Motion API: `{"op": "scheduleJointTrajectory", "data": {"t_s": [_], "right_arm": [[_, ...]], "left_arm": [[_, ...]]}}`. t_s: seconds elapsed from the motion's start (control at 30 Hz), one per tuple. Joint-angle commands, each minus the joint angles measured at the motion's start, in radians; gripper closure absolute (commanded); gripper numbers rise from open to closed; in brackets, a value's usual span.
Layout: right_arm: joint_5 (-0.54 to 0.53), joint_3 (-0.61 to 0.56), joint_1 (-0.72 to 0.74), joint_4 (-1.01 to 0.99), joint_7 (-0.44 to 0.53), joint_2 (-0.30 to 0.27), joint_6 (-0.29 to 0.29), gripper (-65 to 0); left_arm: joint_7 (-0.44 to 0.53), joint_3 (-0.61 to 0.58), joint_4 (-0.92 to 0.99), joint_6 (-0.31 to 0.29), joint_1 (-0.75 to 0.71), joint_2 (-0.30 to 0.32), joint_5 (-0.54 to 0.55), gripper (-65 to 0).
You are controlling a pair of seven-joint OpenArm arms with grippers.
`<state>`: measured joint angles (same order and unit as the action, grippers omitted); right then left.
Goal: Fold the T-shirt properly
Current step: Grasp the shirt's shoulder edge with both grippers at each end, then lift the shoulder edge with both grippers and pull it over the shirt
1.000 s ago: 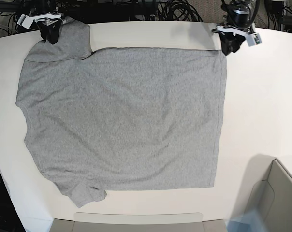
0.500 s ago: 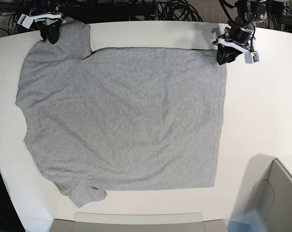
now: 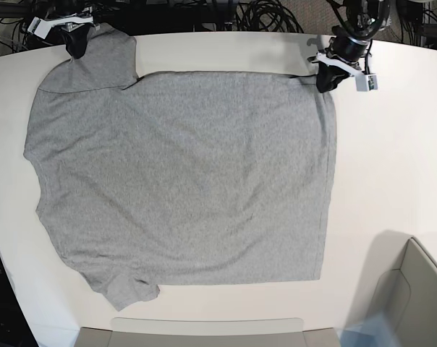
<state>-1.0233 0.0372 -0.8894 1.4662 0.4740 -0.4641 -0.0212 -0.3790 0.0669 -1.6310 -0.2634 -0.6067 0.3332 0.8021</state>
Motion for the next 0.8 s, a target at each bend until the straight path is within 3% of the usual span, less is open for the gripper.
{"op": "scheduleJointTrajectory", "data": {"t_s": [0.0, 0.17, 0.57, 0.77], "right_arm": [[-0.007, -0.004, -0.020, 0.001, -0.053, -0.006, 0.019, 0.0], [-0.009, 0.033, -0.043, 0.024, -0.093, -0.003, 0.019, 0.0], [-0.009, 0.100, -0.083, 0.189, -0.113, -0.008, 0.019, 0.0], [-0.012, 0.198, -0.072, 0.270, -0.277, -0.032, 0.019, 0.0]], "left_arm": [[-0.025, 0.001, -0.005, 0.003, 0.001, 0.004, -0.002, 0.0], [-0.019, 0.006, -0.019, 0.003, -0.019, 0.004, 0.000, 0.0], [-0.022, 0.146, -0.153, 0.002, -0.101, -0.019, 0.001, 0.0], [-0.022, 0.153, -0.194, 0.003, -0.095, -0.019, 0.035, 0.0]]}}
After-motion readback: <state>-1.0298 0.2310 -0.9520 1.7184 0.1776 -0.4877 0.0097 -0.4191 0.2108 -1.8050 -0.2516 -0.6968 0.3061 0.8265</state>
